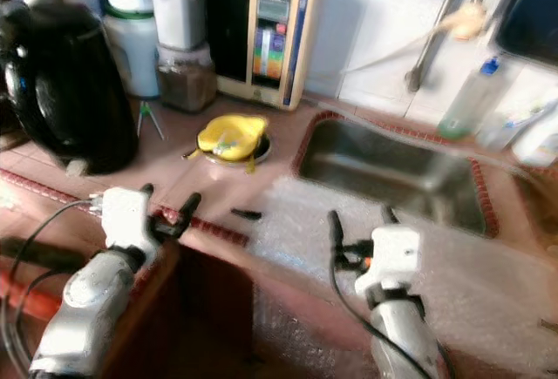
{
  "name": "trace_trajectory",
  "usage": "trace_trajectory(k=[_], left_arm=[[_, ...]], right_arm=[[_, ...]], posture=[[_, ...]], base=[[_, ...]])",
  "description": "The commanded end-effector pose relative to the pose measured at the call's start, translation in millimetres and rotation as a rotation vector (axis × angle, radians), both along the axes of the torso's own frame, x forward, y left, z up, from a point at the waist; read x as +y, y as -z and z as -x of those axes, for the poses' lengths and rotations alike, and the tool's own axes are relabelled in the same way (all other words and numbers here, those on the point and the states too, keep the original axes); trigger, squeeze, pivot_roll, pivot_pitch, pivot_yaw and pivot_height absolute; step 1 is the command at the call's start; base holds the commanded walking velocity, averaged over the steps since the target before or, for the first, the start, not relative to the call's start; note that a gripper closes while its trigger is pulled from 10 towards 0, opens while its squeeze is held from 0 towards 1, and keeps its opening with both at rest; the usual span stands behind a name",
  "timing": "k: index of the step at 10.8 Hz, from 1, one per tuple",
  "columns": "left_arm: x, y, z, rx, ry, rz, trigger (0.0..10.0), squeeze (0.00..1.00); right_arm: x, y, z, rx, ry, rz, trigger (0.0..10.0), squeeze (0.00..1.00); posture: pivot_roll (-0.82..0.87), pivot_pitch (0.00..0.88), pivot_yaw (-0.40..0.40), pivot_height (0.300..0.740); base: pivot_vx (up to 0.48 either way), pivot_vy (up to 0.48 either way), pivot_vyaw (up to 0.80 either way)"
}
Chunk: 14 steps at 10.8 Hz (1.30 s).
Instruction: Kitchen organization
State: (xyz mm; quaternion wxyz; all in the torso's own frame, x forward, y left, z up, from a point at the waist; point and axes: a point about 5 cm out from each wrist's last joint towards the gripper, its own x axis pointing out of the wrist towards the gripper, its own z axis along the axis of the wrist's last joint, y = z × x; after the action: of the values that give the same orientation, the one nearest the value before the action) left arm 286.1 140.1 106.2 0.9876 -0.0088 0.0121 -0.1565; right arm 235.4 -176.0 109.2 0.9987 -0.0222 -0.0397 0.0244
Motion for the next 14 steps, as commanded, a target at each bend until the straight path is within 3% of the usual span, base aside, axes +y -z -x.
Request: trace_trajectory(k=[1, 6, 12, 14], left_arm=[[6.1, -0.2, 0.9, -0.001, -0.008, -0.025, 10.0, 0.0], [3.4, -1.6, 2.2, -0.013, 0.028, -0.019, 10.0, 0.0], [2.4, -0.4, 2.9, 0.002, 0.03, -0.025, 10.0, 0.0], [3.1, -1.3, 2.6, -0.007, 0.027, -0.025, 10.0, 0.0]], right_arm=[[0.3, -1.3, 0.0, -0.007, 0.011, -0.006, 10.0, 0.0], [0.0, -0.3, 0.3, -0.007, 0.013, -0.004, 10.0, 0.0], [0.8, 0.8, -0.1, -0.004, 0.011, -0.003, 10.0, 0.0], [1.1, 1.7, -0.2, -0.002, 0.012, -0.003, 10.0, 0.0]], posture=[[0.08, 0.0, -0.064, 0.74], [0.08, 0.0, -0.062, 0.74], [0.09, 0.0, -0.061, 0.74], [0.09, 0.0, -0.061, 0.74]], base=[[0.0, 0.0, 0.0], [0.0, -0.048, 0.0], [0.0, -0.48, 0.0], [0.0, -0.127, 0.0]])
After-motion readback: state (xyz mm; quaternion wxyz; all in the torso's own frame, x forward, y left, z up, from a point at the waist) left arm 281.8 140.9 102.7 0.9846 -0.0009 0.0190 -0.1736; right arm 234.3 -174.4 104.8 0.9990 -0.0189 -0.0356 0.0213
